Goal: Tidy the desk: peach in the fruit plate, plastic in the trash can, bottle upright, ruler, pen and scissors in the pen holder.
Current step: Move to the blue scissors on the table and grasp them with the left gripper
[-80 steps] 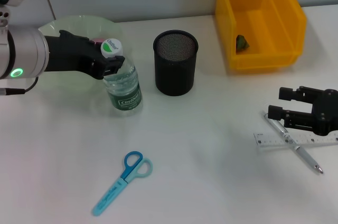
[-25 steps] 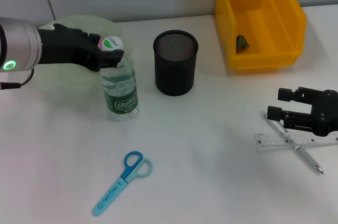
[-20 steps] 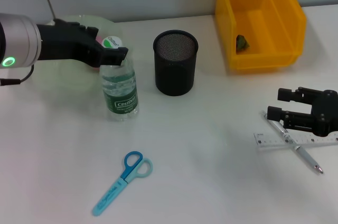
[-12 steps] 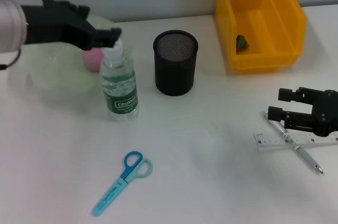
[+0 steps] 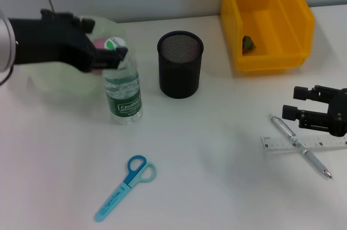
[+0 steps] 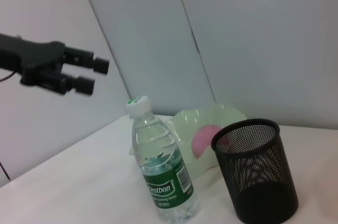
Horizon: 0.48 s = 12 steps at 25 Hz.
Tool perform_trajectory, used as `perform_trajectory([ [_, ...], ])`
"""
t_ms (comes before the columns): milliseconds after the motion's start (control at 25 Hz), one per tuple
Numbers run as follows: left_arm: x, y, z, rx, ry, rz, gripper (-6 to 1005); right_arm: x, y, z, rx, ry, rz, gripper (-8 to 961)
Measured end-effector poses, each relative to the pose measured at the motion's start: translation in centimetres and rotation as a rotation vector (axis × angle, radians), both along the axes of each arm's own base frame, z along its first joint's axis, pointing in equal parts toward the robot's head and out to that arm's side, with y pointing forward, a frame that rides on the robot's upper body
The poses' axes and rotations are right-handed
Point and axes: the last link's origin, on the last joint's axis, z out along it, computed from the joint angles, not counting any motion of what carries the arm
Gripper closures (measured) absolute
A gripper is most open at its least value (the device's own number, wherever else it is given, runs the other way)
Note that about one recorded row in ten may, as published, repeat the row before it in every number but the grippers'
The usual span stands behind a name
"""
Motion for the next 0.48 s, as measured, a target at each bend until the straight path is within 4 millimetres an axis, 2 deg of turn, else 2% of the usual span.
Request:
perform_trajectory([
  [360,-0.7,-1.8,-2.4,-0.139,0.072,0.022,214,0.5,-0.6,0.8,0.033,-0.001,-0.003,215],
  [480,-1.6,-2.4,-3.6,-0.167,0.118,0.06,215,0.7,-1.1,1.0,0.045,0.0,0.006,215],
])
